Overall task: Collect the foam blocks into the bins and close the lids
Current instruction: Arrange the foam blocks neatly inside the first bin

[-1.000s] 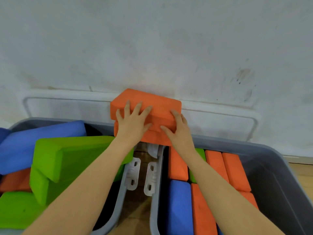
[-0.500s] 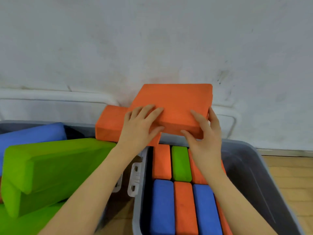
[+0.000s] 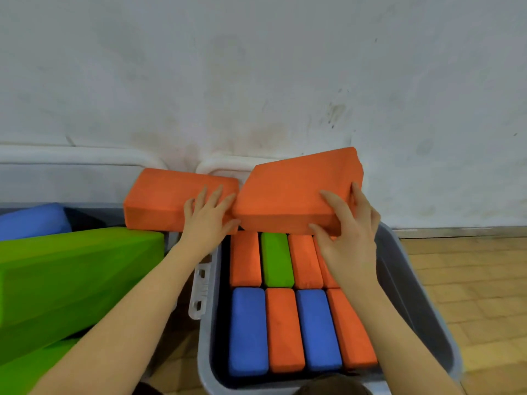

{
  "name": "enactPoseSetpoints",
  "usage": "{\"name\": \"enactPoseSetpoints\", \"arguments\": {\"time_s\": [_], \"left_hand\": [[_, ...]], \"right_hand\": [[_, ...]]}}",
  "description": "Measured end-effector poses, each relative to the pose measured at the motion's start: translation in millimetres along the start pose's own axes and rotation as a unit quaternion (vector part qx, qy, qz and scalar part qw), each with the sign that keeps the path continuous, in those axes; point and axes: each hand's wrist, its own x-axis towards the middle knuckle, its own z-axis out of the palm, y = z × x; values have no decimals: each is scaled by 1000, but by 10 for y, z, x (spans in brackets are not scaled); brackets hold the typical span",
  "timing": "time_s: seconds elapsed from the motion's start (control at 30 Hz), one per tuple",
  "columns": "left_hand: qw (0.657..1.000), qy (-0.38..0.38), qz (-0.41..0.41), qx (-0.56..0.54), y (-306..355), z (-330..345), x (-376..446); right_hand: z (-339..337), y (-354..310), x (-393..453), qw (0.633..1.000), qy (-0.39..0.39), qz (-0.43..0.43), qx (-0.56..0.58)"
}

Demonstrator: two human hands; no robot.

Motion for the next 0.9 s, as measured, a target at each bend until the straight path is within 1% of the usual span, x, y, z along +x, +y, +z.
{"name": "enactPoseSetpoints", "arguments": {"time_s": [0.1,0.17,0.27,0.33,0.43,0.6,0.73,0.9], "left_hand": [[995,-70,22,63,-202,32,112],[993,-67,31,94,-319,63,118],[995,-14,39,88,-370,126,102],[996,11,46,74,-366,171,99],[995,38,61,66,-342,171,74],[992,90,67,53,-307,11,83],[990,138,43,-2,-247,-182,91],[973,201,39,-104,27,-464,1]], "right_hand": [[82,36,46,999,4,32,42],[156,15,57,995,12,65,76],[223,-22,101,991,36,85,100],[219,-33,151,991,34,83,96],[175,-60,200,995,37,53,82],[44,-61,205,997,75,8,21],[-12,-55,200,999,48,-9,-11],[147,-247,109,1000,-9,-16,5]]}}
